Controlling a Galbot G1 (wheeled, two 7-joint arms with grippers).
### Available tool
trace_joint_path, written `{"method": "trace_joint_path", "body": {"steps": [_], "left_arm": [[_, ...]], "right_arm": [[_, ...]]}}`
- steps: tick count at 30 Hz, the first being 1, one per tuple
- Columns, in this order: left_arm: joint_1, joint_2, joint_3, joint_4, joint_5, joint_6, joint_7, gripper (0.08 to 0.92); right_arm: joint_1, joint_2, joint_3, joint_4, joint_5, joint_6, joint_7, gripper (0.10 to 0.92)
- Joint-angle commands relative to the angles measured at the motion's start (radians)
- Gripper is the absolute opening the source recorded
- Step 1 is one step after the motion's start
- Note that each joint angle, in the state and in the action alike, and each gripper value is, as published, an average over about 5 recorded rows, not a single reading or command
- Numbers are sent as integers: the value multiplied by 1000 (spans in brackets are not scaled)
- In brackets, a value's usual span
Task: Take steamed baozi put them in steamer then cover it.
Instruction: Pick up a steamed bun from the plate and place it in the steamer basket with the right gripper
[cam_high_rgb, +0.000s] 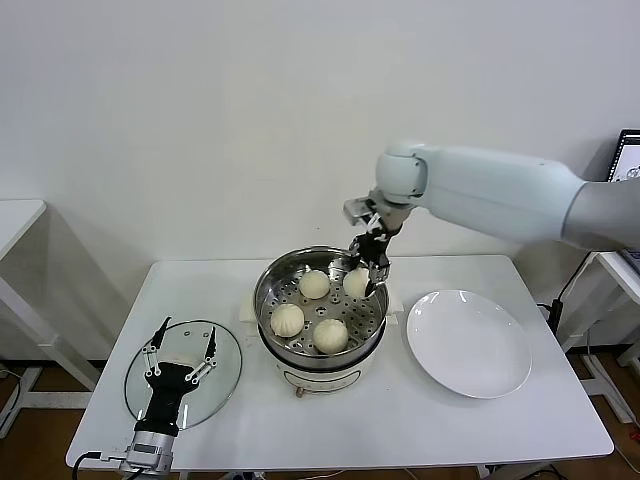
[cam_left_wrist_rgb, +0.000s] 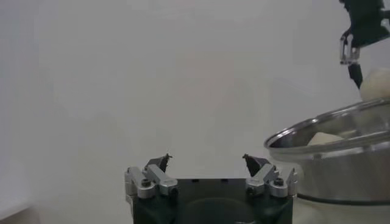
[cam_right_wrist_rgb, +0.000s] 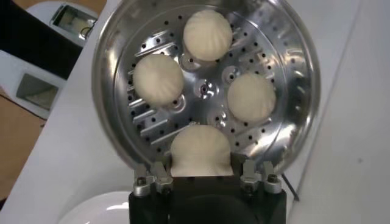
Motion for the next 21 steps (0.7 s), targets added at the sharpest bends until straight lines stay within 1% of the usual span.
{"method": "trace_joint_path", "body": {"steps": [1, 8, 13, 19, 21], "left_arm": [[0, 1, 1, 1, 0, -2, -1, 823], [0, 2, 0, 1, 0, -5, -1, 823], [0, 2, -2, 1, 0, -7, -2, 823], [1, 3, -3, 1, 15, -2, -8, 823], [1, 4, -3, 0, 30, 5, -13, 823]], "right_arm": [[-52, 71, -38, -48, -32, -13, 27, 662], [-65, 83, -41, -65, -44, -10, 33, 664], [-75, 94, -40, -76, -46, -7, 43, 689], [-80, 94, -34, -73, -51, -3, 41, 798], [-77, 87, -25, -65, -51, -2, 42, 816]]}}
